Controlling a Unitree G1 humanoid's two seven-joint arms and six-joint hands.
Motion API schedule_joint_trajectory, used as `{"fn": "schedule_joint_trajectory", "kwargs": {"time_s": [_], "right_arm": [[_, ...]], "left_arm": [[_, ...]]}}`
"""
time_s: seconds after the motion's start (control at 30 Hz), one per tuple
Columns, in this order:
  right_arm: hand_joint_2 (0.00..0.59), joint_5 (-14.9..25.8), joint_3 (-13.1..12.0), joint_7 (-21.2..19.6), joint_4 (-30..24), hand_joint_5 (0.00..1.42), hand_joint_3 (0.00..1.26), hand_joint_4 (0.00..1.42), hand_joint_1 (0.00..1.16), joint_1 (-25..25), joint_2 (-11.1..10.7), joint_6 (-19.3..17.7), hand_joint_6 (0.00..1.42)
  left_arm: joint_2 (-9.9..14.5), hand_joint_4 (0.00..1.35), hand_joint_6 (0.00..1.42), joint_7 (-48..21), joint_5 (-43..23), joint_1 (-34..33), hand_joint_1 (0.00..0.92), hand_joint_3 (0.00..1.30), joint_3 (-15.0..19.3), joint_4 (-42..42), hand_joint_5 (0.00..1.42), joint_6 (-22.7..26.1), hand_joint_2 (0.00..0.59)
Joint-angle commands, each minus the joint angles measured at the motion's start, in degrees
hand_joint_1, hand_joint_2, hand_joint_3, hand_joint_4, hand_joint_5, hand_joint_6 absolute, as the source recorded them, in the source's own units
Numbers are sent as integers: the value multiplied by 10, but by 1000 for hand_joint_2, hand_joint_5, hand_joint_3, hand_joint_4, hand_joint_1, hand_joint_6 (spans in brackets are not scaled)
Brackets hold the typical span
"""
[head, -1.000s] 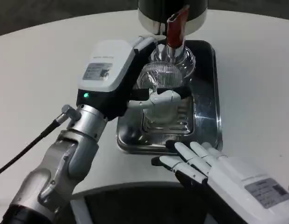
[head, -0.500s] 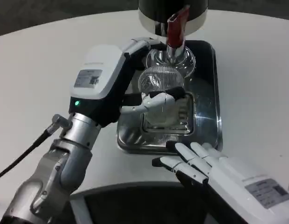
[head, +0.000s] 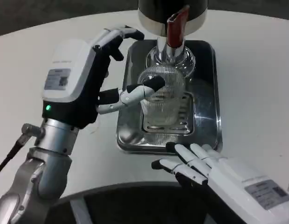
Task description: Grasp the cup under the faucet to collect the drink, then remove the cup.
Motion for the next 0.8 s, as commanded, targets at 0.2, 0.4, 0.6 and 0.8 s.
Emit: {"fn": "schedule_joint_trajectory", "kwargs": {"time_s": [0.2,0.4,0.6,0.8], "right_arm": [[484,17,-7,2,-8,0,164,11,453,3,10,-15,33],[484,20,-9,3,-8,0,164,11,453,3,11,-14,33],[484,15,-4,4,-8,0,164,11,453,1,11,-8,33],[484,12,-3,4,-8,0,164,11,453,-3,10,-4,33]], "left_arm": [[20,356,1000,-31,-57,47,191,433,58,-95,606,-19,127],[26,435,1009,-80,-134,38,102,453,95,-142,623,-34,122],[25,398,752,-210,-301,-24,0,408,106,-167,495,-7,111],[18,286,511,-340,-446,-101,0,314,95,-168,361,71,121]]}}
